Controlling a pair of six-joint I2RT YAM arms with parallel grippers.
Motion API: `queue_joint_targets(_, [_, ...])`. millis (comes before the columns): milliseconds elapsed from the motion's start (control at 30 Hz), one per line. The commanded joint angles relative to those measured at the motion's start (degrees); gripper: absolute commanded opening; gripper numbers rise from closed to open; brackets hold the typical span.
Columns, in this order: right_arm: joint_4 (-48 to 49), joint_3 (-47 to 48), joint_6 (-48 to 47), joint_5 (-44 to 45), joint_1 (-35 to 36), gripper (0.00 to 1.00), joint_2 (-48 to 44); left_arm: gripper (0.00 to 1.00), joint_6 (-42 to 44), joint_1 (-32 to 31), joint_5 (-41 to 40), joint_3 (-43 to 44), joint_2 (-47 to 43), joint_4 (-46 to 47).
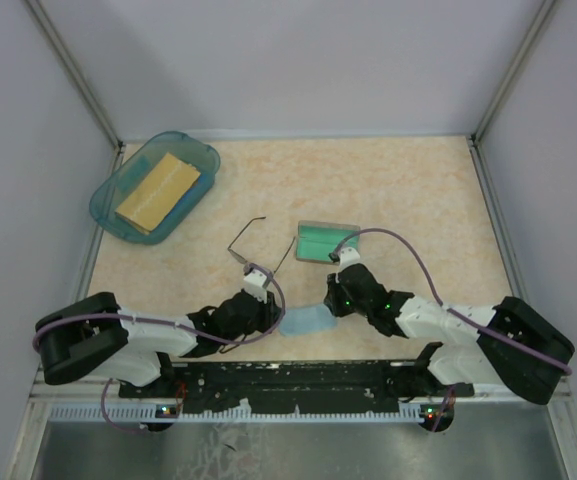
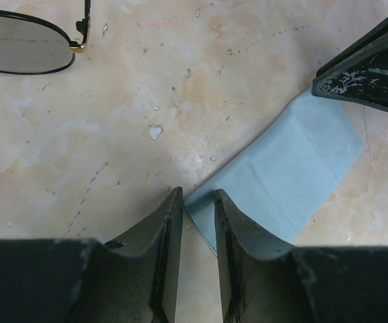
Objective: Organize the sunglasses
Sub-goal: Pick up the glasses cleaning cloth from the center of the board.
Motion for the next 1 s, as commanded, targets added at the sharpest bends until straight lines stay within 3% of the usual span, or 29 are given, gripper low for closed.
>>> queue_joint_targets(0, [2.6, 0.0, 0.3, 0.2, -0.4, 0.11, 0.5, 0.3, -0.3, 0.4, 0.7, -0.9, 0.2, -0.2])
queue_joint_targets(133, [2.8, 0.0, 0.2, 0.2, -0.4, 0.05, 0.6, 0.24, -0.2, 0.7, 1.0, -0.9, 0.3, -0.1])
queue_joint_targets(367, [3.6, -0.2, 0.3, 0.3, -0.4, 0.0, 0.9, 0.01, 0.3, 1.0, 1.8, -0.4, 1.0, 0.3])
queue_joint_targets(967, [5.8, -2.0, 1.2, 8.7, -0.5, 0.0, -9.5, 0.0, 8.8, 3.5, 2.4, 9.1, -0.2, -2.8])
